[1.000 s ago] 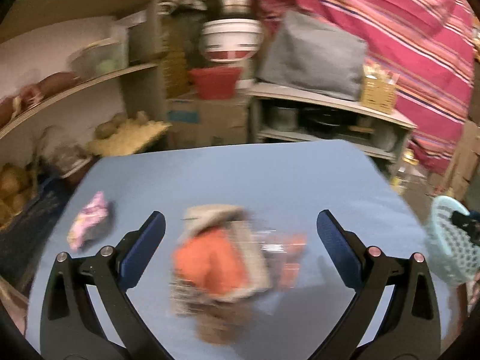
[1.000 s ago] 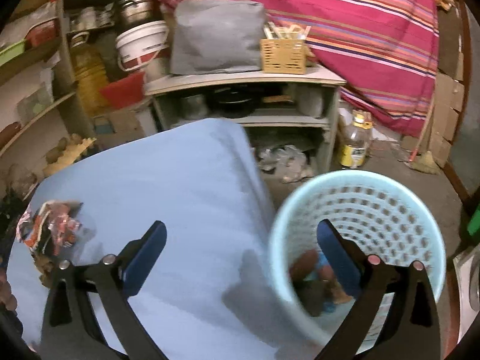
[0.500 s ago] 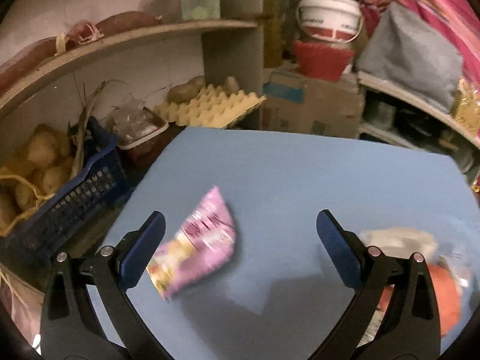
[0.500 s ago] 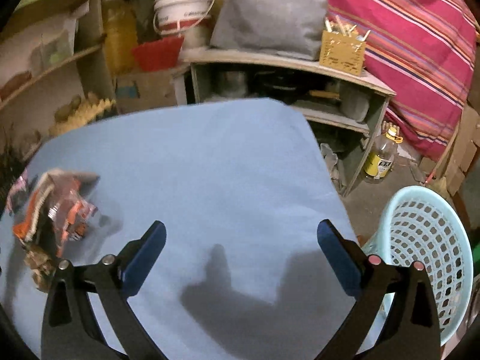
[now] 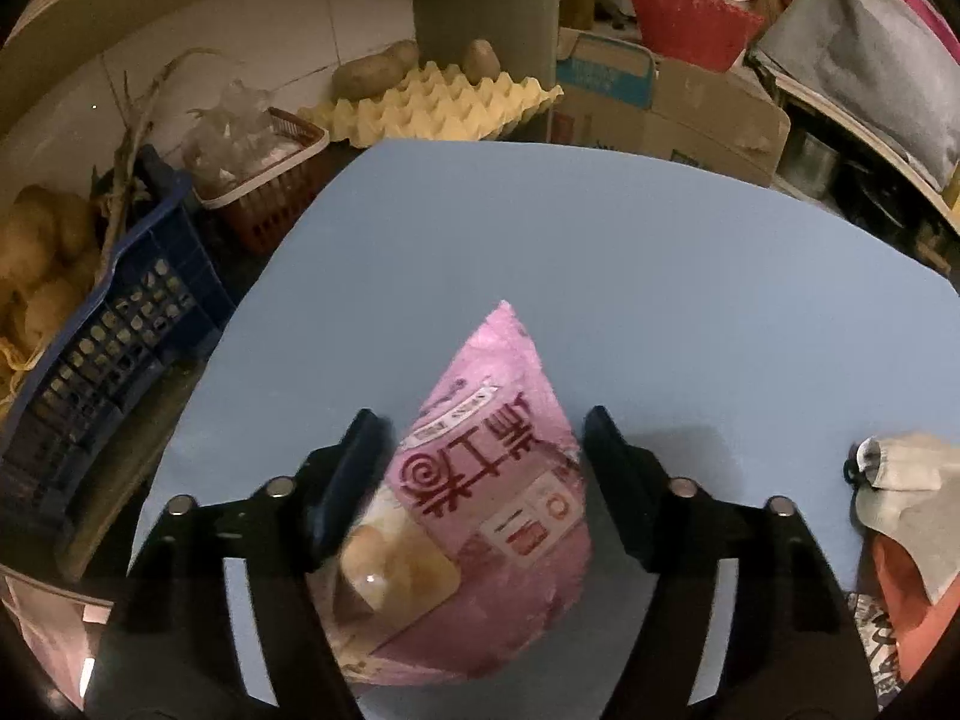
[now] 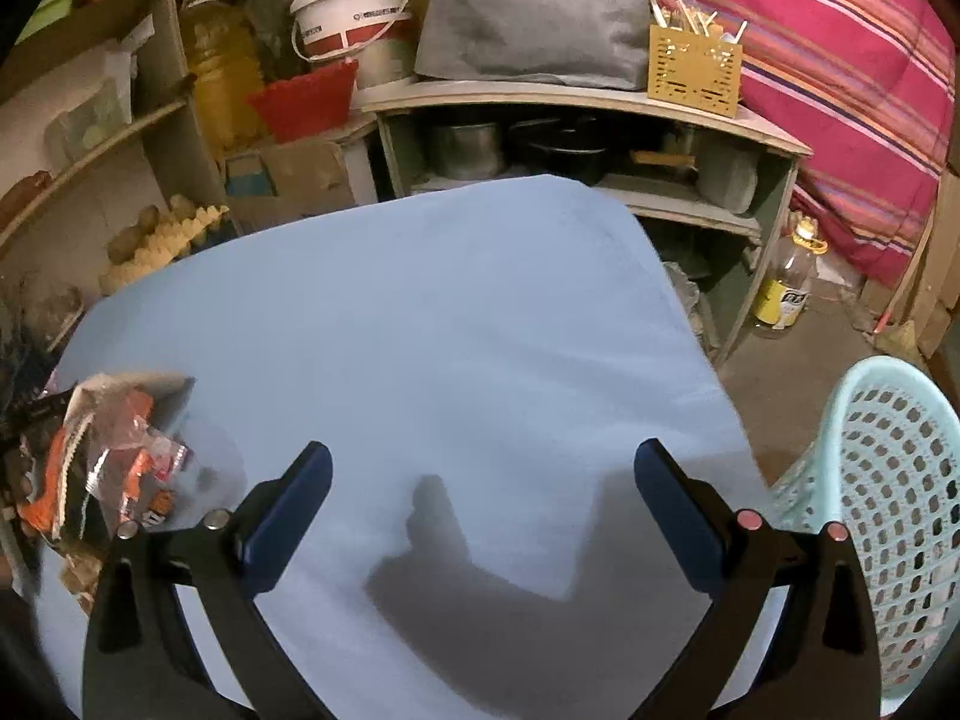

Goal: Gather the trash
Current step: 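Grasp the pink snack bag with the left tool while the right tool grasps a clear plastic bag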

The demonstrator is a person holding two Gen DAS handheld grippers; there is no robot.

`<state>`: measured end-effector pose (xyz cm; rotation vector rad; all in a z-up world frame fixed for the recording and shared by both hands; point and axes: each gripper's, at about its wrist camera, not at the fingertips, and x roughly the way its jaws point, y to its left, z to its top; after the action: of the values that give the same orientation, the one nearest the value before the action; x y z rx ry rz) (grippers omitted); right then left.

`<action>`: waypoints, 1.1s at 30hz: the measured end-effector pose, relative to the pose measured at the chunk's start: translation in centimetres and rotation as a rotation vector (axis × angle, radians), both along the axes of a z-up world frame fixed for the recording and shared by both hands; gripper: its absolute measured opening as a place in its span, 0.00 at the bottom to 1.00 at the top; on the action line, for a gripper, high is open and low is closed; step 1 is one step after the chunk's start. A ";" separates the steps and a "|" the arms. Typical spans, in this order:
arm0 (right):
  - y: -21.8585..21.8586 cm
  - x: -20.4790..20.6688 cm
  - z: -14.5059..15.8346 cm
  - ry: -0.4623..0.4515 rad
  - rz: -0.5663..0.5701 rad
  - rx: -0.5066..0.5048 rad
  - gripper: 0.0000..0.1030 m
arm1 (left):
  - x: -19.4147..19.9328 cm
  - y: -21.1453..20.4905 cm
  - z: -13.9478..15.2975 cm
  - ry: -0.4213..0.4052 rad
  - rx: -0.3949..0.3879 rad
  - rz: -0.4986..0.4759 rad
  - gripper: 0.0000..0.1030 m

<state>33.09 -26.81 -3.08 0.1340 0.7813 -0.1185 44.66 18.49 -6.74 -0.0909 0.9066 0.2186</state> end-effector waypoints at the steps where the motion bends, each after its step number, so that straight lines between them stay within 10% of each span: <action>1: 0.3 0.1 -0.1 0.000 0.005 -0.005 0.96 | -0.1 0.1 0.0 -0.002 0.000 0.000 0.56; 7: 2.2 -0.2 0.0 -0.004 0.032 -0.078 0.96 | -1.1 -0.1 0.6 -0.012 -0.009 0.002 0.27; 24: 8.9 -3.1 3.0 -0.115 0.140 -0.100 0.96 | -12.7 -2.9 7.1 -0.172 0.031 -0.025 0.25; 33: 12.5 -2.8 0.9 -0.049 0.229 -0.097 0.95 | -15.3 -3.3 5.6 -0.152 0.028 -0.024 0.25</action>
<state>30.33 -14.33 -2.21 -0.0446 0.7356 0.0638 29.39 15.19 -1.11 -0.0694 0.7527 0.1997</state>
